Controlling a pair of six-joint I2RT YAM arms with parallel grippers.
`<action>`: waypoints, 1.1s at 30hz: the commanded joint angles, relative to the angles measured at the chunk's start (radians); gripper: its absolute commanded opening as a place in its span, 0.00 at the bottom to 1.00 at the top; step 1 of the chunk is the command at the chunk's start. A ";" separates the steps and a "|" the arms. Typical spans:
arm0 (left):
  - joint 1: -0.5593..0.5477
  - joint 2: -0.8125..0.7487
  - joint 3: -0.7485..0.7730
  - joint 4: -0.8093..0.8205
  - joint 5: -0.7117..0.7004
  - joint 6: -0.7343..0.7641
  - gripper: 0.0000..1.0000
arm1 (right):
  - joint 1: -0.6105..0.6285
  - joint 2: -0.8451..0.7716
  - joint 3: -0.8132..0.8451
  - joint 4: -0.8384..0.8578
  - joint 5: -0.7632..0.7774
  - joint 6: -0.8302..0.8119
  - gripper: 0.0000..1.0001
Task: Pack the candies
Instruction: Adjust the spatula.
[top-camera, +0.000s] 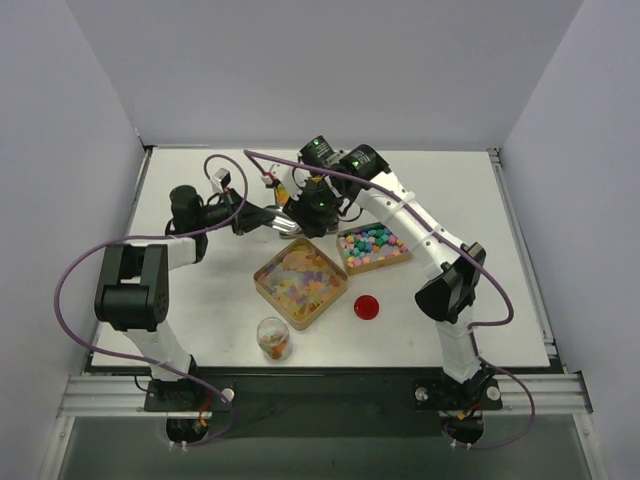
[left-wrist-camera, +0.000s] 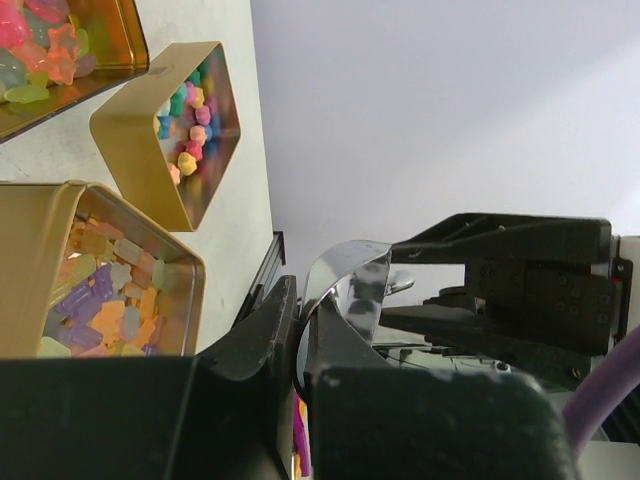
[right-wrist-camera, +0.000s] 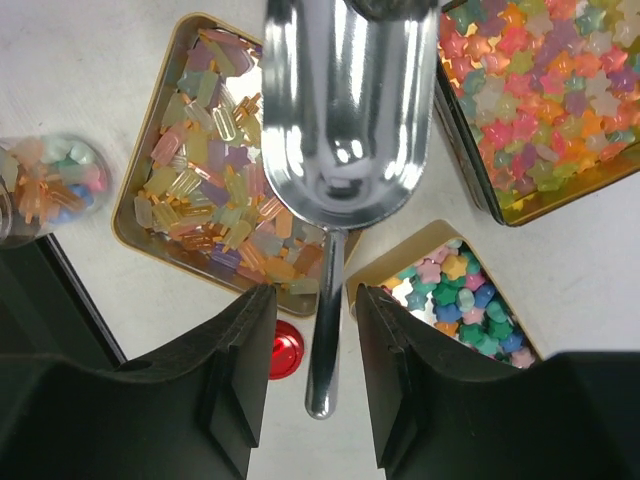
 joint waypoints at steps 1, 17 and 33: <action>-0.003 -0.004 0.017 -0.010 0.006 0.020 0.00 | 0.039 -0.014 0.023 0.009 0.048 -0.058 0.37; 0.000 0.018 0.031 0.008 0.008 0.001 0.00 | 0.049 -0.020 -0.033 0.014 0.160 -0.083 0.30; 0.013 0.009 0.055 -0.094 -0.014 0.061 0.31 | 0.004 -0.013 -0.023 0.006 0.105 -0.058 0.00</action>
